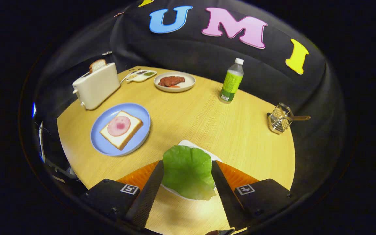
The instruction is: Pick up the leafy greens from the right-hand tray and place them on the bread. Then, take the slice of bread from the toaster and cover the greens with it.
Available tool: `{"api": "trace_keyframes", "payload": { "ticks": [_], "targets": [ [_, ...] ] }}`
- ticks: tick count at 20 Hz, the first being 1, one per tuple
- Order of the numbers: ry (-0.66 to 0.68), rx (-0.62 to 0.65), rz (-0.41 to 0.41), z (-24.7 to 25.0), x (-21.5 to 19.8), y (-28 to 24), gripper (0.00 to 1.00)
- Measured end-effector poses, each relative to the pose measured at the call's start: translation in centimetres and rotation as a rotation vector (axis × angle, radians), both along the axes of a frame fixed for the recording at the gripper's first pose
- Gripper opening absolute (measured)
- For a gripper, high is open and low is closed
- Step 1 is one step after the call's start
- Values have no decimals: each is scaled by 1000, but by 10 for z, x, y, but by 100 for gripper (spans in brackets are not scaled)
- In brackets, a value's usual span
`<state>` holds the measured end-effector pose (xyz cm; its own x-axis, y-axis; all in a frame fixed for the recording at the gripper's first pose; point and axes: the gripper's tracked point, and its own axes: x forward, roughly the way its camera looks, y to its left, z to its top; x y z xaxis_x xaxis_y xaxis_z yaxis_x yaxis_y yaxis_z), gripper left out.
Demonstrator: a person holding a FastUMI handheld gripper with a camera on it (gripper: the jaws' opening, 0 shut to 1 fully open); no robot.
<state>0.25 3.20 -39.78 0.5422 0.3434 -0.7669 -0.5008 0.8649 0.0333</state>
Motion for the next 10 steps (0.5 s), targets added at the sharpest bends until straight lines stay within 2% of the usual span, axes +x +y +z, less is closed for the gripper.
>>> {"api": "trace_keyframes", "payload": {
  "ticks": [4, 7, 10],
  "targets": [
    [86, -19, 39, -34, 3, 3, 92],
    [132, -35, 68, -52, 3, 3, 80],
    [174, -39, 84, -65, 3, 5, 79]
  ]
}}
